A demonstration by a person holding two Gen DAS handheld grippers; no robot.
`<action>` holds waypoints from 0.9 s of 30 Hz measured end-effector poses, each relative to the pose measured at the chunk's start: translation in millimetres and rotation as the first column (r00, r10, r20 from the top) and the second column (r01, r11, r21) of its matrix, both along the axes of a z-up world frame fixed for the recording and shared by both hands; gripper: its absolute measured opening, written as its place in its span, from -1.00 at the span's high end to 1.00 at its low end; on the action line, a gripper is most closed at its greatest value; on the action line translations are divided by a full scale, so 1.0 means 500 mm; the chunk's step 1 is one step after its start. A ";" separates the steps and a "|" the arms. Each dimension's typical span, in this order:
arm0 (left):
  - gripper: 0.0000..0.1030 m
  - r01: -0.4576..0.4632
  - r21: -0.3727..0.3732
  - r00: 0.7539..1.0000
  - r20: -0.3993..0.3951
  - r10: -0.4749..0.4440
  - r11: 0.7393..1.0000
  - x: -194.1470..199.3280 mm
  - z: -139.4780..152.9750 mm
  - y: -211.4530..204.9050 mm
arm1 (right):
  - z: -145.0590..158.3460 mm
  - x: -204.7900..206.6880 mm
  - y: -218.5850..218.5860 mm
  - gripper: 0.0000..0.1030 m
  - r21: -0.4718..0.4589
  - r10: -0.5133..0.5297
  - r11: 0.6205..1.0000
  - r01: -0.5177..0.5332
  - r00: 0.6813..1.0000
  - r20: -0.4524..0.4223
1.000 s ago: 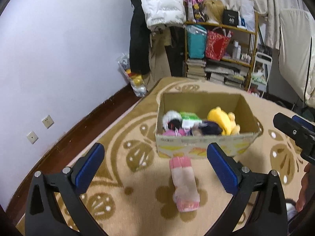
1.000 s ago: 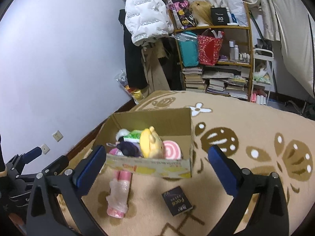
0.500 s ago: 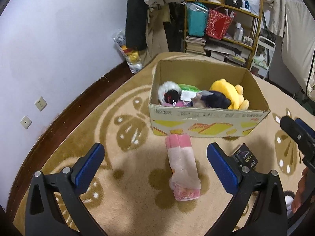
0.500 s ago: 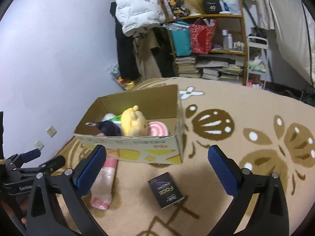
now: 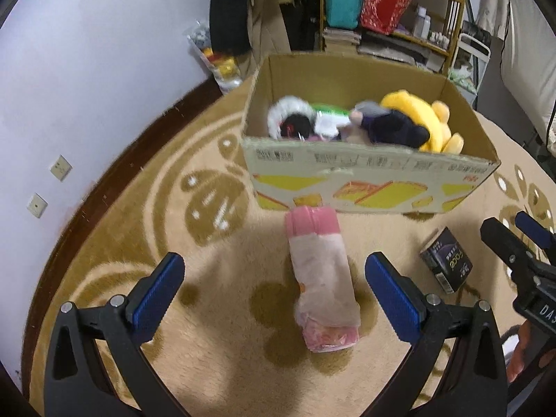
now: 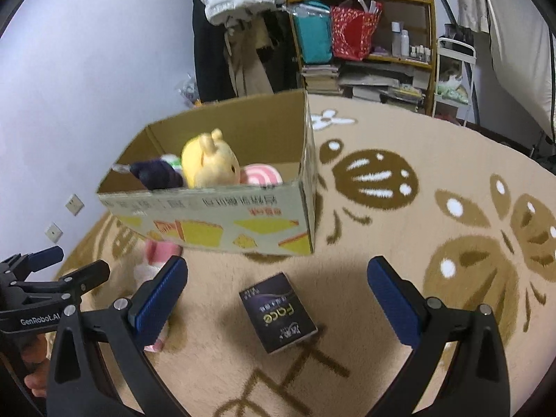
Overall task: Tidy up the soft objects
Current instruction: 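Grasp the pink-capped wrapped bottle with the left tool while the right tool grasps the black Face box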
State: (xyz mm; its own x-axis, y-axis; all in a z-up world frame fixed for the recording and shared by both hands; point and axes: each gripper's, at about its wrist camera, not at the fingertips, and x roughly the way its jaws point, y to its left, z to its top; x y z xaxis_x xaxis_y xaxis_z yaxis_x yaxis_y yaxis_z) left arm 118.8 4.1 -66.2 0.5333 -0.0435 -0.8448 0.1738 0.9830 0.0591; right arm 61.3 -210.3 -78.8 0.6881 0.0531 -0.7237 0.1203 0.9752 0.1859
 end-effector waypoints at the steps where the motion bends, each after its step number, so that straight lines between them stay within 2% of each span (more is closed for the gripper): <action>1: -0.99 0.003 0.001 1.000 -0.013 -0.003 1.000 0.002 -0.008 -0.002 | -0.004 0.001 0.002 -1.00 -0.005 -0.001 1.000 0.001 1.000 -0.005; 9: -0.99 0.015 0.024 0.997 -0.079 -0.013 1.000 0.017 -0.056 -0.011 | -0.041 0.011 0.015 -1.00 -0.032 0.000 0.999 -0.003 0.997 -0.074; 16: -0.99 0.015 -0.005 0.991 -0.135 -0.015 1.000 0.029 -0.084 -0.013 | -0.084 0.025 0.015 -1.00 -0.010 -0.006 1.000 0.005 0.990 -0.141; 27: -0.99 0.036 0.033 0.981 -0.192 -0.029 0.999 0.049 -0.135 -0.028 | -0.120 0.037 0.033 -0.97 -0.040 0.025 0.999 -0.034 0.980 -0.199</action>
